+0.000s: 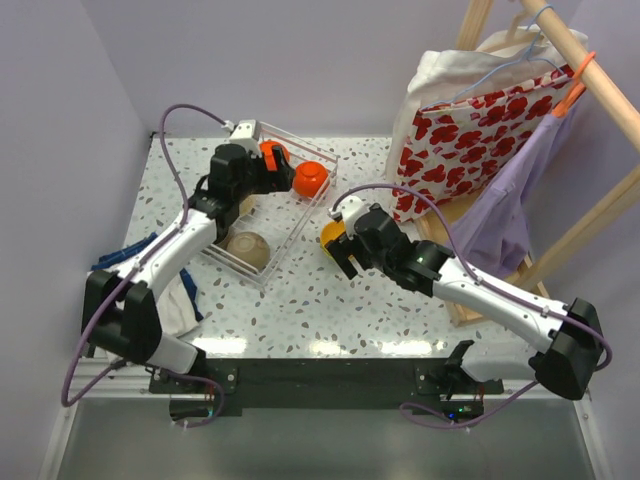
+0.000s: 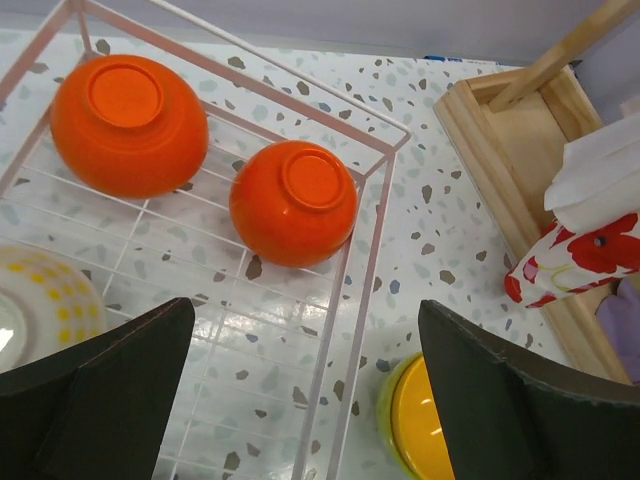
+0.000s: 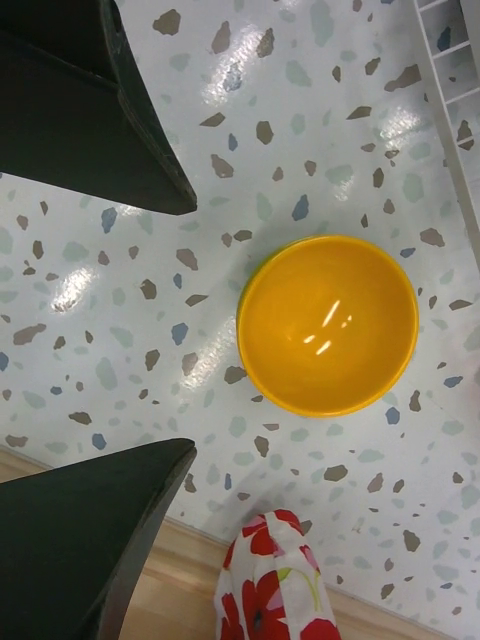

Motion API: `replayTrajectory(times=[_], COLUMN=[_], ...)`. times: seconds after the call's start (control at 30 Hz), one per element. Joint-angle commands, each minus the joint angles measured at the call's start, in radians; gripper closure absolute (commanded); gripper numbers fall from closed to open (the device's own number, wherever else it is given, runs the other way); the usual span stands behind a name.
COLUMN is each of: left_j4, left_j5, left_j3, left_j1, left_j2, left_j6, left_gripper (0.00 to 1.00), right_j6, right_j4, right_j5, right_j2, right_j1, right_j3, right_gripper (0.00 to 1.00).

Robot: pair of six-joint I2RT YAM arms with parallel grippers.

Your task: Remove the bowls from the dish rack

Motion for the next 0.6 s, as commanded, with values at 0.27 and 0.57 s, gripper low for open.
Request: replayTrajectory(times=[0.27,0.57], left_j4=[0.112,0.274], left_j5=[0.255,0.292], left_j3=[0.185,0.194], left_j1=[0.087,0.124], left_j2=[0.328,0.453], left_j6=[-0.307,-0.413], left_gripper=[0.00,0.00], right_j6=[0.057,0.040], right_j4=[0.148,0.162], right_j5=[-0.001,-0.008], right_j2=[-0.144,-0.149], right_j1=[-0.005,-0.005], right_j3=[-0.145,-0.165], right_gripper=[0.01,0.01])
